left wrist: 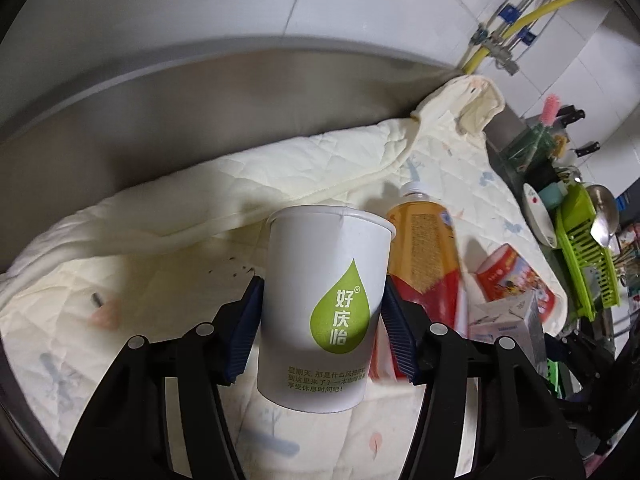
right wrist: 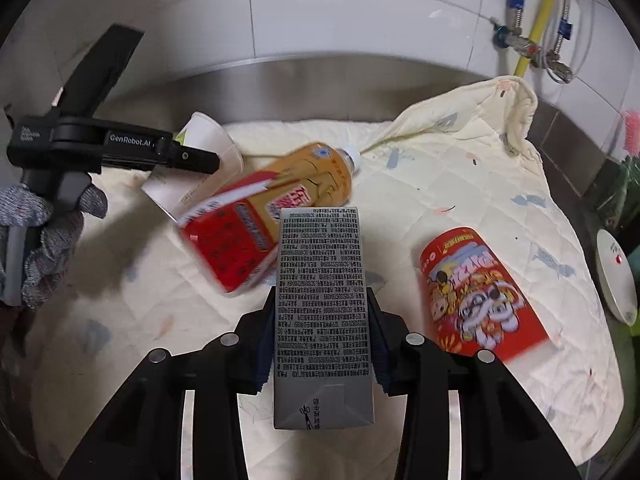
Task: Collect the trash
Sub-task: 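Lift the grey carton over the basket with the right tool while the left tool lifts the white cup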
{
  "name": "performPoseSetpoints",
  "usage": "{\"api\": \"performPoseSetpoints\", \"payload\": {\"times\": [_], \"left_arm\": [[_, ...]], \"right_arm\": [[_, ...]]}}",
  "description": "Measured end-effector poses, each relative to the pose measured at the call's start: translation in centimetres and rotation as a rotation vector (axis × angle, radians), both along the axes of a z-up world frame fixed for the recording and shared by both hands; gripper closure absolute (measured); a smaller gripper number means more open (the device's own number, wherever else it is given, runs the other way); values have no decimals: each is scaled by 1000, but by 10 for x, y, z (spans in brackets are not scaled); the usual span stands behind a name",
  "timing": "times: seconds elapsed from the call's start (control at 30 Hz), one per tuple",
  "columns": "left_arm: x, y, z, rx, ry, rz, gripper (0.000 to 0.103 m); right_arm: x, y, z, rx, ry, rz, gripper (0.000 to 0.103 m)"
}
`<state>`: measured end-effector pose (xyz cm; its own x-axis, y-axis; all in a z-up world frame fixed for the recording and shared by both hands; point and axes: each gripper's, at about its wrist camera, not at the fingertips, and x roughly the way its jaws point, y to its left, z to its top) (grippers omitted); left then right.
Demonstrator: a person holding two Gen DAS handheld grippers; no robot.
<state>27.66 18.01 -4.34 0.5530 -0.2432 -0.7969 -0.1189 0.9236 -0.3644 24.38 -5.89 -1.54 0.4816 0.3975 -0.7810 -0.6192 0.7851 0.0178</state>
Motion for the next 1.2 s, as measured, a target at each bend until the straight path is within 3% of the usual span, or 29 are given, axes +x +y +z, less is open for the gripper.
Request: {"api": "performPoseSetpoints", "payload": {"times": [0.3,0.6,0.97,1.2], "left_arm": [[-53,-36,54,8,-106,-89,46],[-91,-138,75,-32,-179,-314,46],[-115,-271,65,-71,-160,-555,46],[-121,-320,54,-63,-130,-622,46]], "right_arm": [[-68,-54,39,76,-66,-93,64],[-144,-144,49,4,-148,-326,64],[-185,-293,-5,-100,-73,-684,64],[-178,-340,-60,-92,27,-763,64]]}}
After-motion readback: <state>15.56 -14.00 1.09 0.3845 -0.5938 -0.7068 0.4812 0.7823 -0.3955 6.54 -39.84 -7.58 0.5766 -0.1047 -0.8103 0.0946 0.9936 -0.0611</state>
